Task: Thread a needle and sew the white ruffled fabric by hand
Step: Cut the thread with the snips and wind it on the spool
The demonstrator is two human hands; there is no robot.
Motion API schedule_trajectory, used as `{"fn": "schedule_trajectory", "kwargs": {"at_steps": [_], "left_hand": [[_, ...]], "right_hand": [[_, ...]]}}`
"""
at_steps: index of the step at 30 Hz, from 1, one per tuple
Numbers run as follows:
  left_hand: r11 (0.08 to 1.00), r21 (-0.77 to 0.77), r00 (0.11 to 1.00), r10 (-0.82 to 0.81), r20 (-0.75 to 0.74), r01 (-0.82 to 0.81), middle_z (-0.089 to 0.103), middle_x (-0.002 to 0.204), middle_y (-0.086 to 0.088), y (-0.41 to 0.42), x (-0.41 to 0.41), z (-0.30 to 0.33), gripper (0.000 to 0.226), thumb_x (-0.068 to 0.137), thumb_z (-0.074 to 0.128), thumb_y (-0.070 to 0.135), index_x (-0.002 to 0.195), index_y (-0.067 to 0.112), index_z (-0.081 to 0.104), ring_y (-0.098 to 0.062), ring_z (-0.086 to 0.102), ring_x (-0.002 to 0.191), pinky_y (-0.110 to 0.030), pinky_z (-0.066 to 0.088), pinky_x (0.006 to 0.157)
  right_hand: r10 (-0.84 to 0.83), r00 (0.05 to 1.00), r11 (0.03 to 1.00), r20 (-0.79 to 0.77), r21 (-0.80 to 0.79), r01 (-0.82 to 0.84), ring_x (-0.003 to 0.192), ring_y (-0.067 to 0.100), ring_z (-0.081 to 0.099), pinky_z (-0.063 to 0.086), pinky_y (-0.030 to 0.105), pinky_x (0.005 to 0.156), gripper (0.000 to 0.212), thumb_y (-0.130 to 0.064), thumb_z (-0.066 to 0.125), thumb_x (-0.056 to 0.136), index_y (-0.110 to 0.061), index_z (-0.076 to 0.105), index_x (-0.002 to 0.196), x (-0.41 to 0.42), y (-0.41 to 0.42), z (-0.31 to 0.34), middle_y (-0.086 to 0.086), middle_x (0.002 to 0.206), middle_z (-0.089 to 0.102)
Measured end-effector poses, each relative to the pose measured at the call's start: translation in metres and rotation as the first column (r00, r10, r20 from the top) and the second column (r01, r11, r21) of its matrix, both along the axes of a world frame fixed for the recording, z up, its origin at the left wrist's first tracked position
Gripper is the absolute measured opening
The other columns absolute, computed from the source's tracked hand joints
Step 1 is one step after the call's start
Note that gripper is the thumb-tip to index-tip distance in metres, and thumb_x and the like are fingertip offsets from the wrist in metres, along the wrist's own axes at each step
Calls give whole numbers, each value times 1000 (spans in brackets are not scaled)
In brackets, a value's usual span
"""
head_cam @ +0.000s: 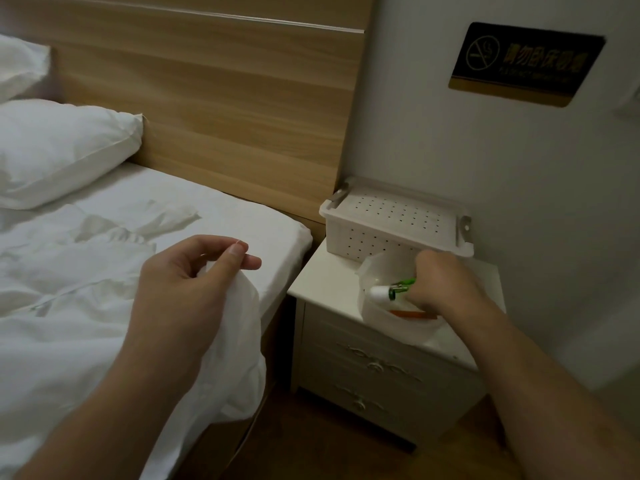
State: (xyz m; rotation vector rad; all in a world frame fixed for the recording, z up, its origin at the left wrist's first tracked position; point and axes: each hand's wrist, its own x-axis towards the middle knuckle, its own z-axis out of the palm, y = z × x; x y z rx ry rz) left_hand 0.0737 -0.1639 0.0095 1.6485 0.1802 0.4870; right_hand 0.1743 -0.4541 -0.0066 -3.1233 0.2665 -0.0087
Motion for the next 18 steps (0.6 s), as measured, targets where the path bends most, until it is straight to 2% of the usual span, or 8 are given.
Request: {"fn": "schedule_trajectory", "kwargs": {"at_steps": [3,5,7,10,11,13,15,18], "left_hand": [[1000,-20,1000,1,-13,-1,82,86,11,2,-2,2,10,101,72,26,96,24,80,-11,72,106,-37,53,86],[1000,-24,1000,2,-16,-2,82,87,10,3,-5,3,9,100,72,26,96,24,80,-13,73,102,-40,57,87],[1000,-27,1000,6,-15,-7,82,87,9,5,-10,7,9,100,72,26,96,24,80,-13,74,97,-48,58,89],[998,-59,1000,-3,-16,2,83,90,5,9,-19,12,9,97,74,25,93,25,82,-18,75,99,-55,58,97],[997,-82,1000,-1,-15,0,83,91,4,11,-24,13,8,96,76,25,91,25,83,-22,75,102,-56,57,99],[991,-136,1000,7,-24,-10,82,94,2,17,-34,17,7,92,78,25,90,28,84,-23,74,105,-52,56,100],[981,-196,1000,2,-26,-7,82,97,0,21,-42,20,6,88,80,24,89,27,85,-18,75,103,-44,56,97],[948,-318,1000,-18,-11,14,81,95,-1,32,-60,30,10,82,80,21,90,17,84,-8,73,91,-33,51,91]], "right_hand": [[-39,998,999,50,12,39,64,22,58,48,31,54,11,-5,62,83,-13,55,79,-7,-5,10,7,75,60],[-70,993,997,94,42,66,66,25,60,56,36,62,9,-7,60,83,-13,55,79,-12,-10,16,8,76,60],[-120,978,991,171,81,108,67,25,60,53,35,63,5,-14,58,85,-14,58,80,-19,-14,24,8,77,61],[-170,937,903,305,429,24,68,26,64,53,37,65,14,-22,63,93,-14,68,84,-33,-14,40,9,76,69],[-184,933,764,311,642,-63,69,25,67,55,39,66,13,-21,66,95,-13,70,87,-39,-8,46,11,77,72],[-175,961,311,216,938,-154,69,22,70,53,37,62,7,-11,67,96,-5,70,96,-54,10,59,16,83,76],[-80,988,-55,133,989,-138,72,24,71,53,33,61,13,-6,66,93,2,68,102,-71,31,70,19,87,76],[129,984,-320,119,945,-73,78,26,72,57,28,59,20,-9,63,85,2,66,101,-91,78,80,21,94,75]]}}
